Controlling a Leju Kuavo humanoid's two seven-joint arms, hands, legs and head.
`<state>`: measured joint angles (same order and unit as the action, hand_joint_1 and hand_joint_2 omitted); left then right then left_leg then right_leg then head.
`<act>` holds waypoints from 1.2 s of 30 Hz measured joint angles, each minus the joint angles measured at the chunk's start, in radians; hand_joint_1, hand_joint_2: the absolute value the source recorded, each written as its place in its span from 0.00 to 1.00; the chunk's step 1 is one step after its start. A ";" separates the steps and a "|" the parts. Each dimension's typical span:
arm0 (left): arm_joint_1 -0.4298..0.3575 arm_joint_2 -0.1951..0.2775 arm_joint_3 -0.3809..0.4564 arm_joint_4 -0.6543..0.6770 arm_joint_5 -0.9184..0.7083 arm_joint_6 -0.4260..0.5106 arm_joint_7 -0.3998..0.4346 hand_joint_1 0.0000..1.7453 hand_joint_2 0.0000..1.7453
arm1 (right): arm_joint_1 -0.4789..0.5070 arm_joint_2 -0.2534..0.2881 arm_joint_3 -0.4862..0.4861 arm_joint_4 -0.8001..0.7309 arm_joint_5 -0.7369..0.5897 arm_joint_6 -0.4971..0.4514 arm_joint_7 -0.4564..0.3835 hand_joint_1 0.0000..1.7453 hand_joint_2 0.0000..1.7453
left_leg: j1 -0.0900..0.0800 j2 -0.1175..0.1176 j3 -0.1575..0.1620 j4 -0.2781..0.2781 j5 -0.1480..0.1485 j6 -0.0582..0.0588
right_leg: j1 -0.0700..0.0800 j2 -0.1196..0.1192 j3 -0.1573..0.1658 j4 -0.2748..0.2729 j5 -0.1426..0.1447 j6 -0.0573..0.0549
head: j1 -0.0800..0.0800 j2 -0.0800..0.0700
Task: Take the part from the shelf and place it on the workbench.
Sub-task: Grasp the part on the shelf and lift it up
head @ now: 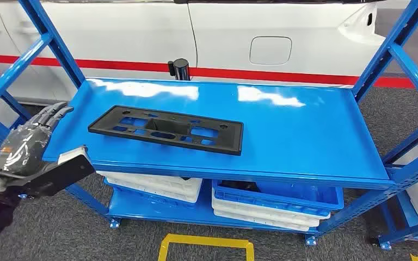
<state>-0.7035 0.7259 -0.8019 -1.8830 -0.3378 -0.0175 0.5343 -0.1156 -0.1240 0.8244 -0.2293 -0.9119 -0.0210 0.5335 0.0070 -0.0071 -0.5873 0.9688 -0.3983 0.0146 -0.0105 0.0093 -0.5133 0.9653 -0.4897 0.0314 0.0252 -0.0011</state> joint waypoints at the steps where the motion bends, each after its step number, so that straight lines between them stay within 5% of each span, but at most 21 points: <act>1: 0.000 0.000 0.000 0.000 0.000 -0.002 -0.001 0.00 0.00 | 0.000 0.000 0.000 0.000 0.000 0.000 0.000 0.00 0.00 | 0.000 0.000 0.001 -0.001 0.000 0.003 | 0.000 0.000 0.002 -0.002 -0.001 0.003 | 0.000 0.000; 4: -0.004 0.000 0.000 0.000 0.000 -0.010 -0.007 0.00 0.00 | -0.001 0.001 0.001 0.000 0.000 0.000 0.002 0.00 0.00 | 0.004 -0.001 0.012 -0.009 -0.002 0.021 | -0.002 -0.002 -0.009 0.037 -0.026 0.013 | 0.000 0.000; 7: -0.007 -0.003 -0.008 0.000 0.000 -0.023 -0.012 0.00 0.00 | -0.001 0.003 0.001 0.000 0.000 0.000 0.004 0.00 0.00 | 0.000 0.002 0.025 -0.011 -0.013 0.037 | -0.001 -0.003 -0.117 0.235 -0.103 0.015 | 0.001 0.000; 9: -0.007 -0.006 -0.018 0.000 0.001 -0.030 -0.014 0.00 0.00 | 0.000 0.003 0.001 0.000 0.000 0.000 0.004 0.00 0.00 | -0.004 0.002 0.036 -0.011 -0.023 0.041 | -0.001 -0.003 -0.178 0.309 -0.102 0.014 | 0.001 0.000; 10: -0.007 -0.009 -0.023 0.000 0.002 -0.033 -0.017 0.00 0.00 | 0.001 0.003 0.002 0.000 0.000 0.000 0.005 0.00 0.00 | -0.005 0.002 0.044 -0.011 -0.029 0.040 | -0.001 -0.003 -0.180 0.286 -0.071 0.013 | 0.001 0.000; 12: -0.011 -0.014 -0.030 0.000 0.004 -0.040 -0.025 0.00 0.00 | 0.002 0.003 0.003 0.000 0.000 0.000 0.007 0.00 0.00 | -0.005 0.000 0.061 -0.011 -0.042 0.036 | -0.001 -0.003 -0.136 0.151 0.018 0.009 | 0.001 0.000; 14: -0.019 -0.021 -0.041 0.000 0.007 -0.050 -0.035 0.00 0.00 | 0.001 0.003 0.005 0.000 0.000 0.000 0.008 0.00 0.00 | -0.008 -0.002 0.072 -0.010 -0.056 0.027 | 0.002 -0.003 -0.094 0.045 0.065 0.003 | 0.000 0.000; 19: -0.038 -0.040 -0.069 0.001 0.014 -0.065 -0.048 0.00 0.00 | -0.003 0.005 0.007 -0.001 0.000 0.000 0.007 0.00 0.00 | -0.004 -0.002 0.065 0.018 -0.084 0.000 | 0.003 -0.002 -0.077 0.018 0.059 -0.022 | -0.001 0.000; 23: -0.048 -0.052 -0.091 0.005 0.015 -0.070 -0.052 0.00 0.00 | -0.003 0.006 0.008 -0.001 0.000 0.000 0.008 0.00 0.00 | 0.003 0.000 -0.080 0.270 -0.168 -0.019 | 0.000 -0.001 -0.062 0.017 0.046 -0.033 | -0.003 0.000; 25: -0.048 -0.060 -0.103 0.009 0.017 -0.072 -0.058 0.00 0.00 | -0.002 0.006 0.008 -0.001 0.001 0.000 0.008 0.00 0.00 | 0.005 0.000 -0.110 0.284 -0.137 -0.020 | 0.000 0.001 -0.049 0.017 0.036 -0.032 | -0.003 0.000; 27: -0.053 -0.067 -0.113 0.011 0.020 -0.071 -0.066 0.00 0.00 | -0.002 0.008 0.008 -0.001 0.001 0.000 0.008 0.00 0.00 | 0.004 0.001 -0.067 0.149 -0.047 -0.014 | 0.000 0.003 -0.031 0.017 0.025 -0.027 | -0.003 0.000; 29: -0.059 -0.074 -0.120 0.014 0.021 -0.067 -0.074 0.00 0.00 | -0.003 0.009 0.009 -0.001 0.001 0.000 0.008 0.00 0.00 | -0.002 0.001 -0.017 0.028 0.007 -0.003 | 0.002 0.005 -0.021 0.016 0.016 -0.019 | -0.003 0.000; 35: -0.060 -0.096 -0.136 0.026 0.026 -0.056 -0.090 0.00 0.00 | -0.003 0.010 0.017 0.000 0.001 0.000 0.008 0.00 0.00 | -0.006 -0.003 -0.005 -0.003 0.010 0.006 | 0.008 0.005 -0.017 0.010 0.010 -0.023 | -0.002 0.000; 36: -0.060 -0.100 -0.139 0.028 0.031 -0.051 -0.099 0.00 0.25 | -0.003 0.010 0.018 0.000 0.001 0.000 0.008 0.00 0.00 | -0.007 -0.003 -0.005 -0.003 0.009 0.007 | 0.008 0.005 -0.016 0.008 0.010 -0.022 | -0.002 0.000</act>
<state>-0.7632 0.6264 -0.9408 -1.8553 -0.3068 -0.0688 0.4353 -0.1186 -0.1139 0.8428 -0.2296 -0.9107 -0.0210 0.5413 0.0003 -0.0100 -0.5920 0.9654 -0.3894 0.0220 -0.0023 0.0146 -0.5296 0.9729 -0.4796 0.0091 0.0230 -0.0011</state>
